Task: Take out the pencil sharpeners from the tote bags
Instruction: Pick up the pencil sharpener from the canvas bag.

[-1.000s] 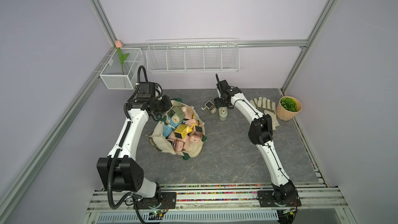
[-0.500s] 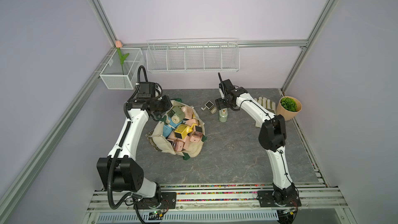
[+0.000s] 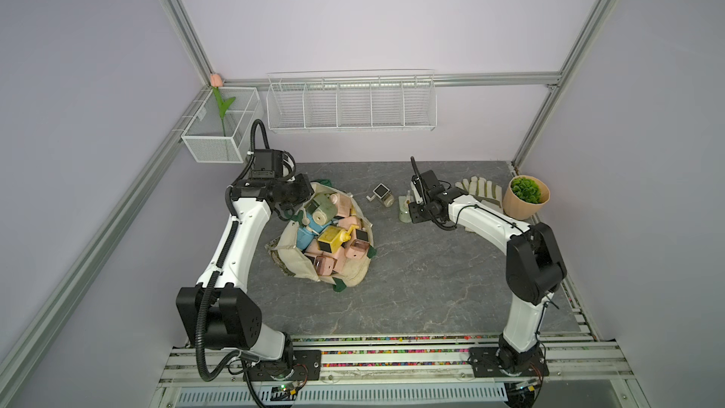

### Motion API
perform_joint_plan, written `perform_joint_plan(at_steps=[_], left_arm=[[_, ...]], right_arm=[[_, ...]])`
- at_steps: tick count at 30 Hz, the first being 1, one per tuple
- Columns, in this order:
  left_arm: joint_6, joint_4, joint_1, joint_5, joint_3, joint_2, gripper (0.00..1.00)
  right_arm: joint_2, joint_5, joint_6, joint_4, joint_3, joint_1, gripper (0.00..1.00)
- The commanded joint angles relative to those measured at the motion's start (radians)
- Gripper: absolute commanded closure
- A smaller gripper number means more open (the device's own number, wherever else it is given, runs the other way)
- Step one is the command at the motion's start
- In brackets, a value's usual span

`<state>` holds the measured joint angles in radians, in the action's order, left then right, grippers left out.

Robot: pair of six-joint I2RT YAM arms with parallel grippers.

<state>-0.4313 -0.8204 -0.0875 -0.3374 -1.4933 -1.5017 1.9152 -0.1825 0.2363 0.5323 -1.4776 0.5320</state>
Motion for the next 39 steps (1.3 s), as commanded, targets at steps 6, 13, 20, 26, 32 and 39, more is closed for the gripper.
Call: perform_joint_plan(at_steps=[6,13,20,26,32,39], left_arm=[[0.008,-0.003,0.006,0.012,0.009,0.042,1.00],[0.008,0.000,0.006,0.013,0.013,0.047,1.00],[0.008,0.000,0.006,0.014,0.017,0.047,1.00],[0.008,0.000,0.006,0.016,0.014,0.046,1.00],[0.008,0.000,0.006,0.021,0.018,0.046,1.00],[0.009,-0.001,0.006,0.017,0.015,0.046,1.00]], right_arm=[[0.164,0.016,0.009,-0.055,-0.097,0.003,0.61],[0.297,-0.024,0.000,-0.041,-0.267,-0.006,0.64],[0.282,-0.004,-0.033,-0.051,-0.280,0.000,0.62],[-0.021,0.005,-0.034,-0.174,-0.018,0.063,0.48],[-0.257,0.092,-0.140,-0.261,0.145,0.196,0.34],[-0.304,0.144,-0.456,-0.346,0.222,0.361,0.28]])
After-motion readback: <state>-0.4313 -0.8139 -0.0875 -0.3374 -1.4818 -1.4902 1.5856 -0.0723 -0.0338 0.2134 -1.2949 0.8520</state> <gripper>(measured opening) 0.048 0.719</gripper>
